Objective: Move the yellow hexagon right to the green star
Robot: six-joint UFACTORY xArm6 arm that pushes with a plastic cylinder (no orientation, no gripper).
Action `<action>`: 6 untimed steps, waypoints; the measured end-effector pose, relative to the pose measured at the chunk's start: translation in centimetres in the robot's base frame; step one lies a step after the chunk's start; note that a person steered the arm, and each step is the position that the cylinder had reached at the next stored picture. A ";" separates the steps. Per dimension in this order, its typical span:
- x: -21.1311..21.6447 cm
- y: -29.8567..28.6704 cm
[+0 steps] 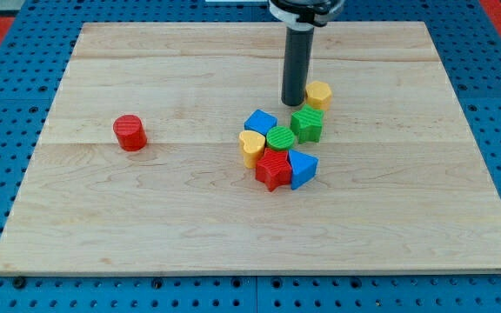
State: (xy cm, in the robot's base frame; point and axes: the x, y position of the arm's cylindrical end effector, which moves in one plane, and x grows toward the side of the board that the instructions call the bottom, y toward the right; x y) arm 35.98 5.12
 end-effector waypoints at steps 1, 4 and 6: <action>-1.7 -1.2; 3.3 7.7; 4.3 8.5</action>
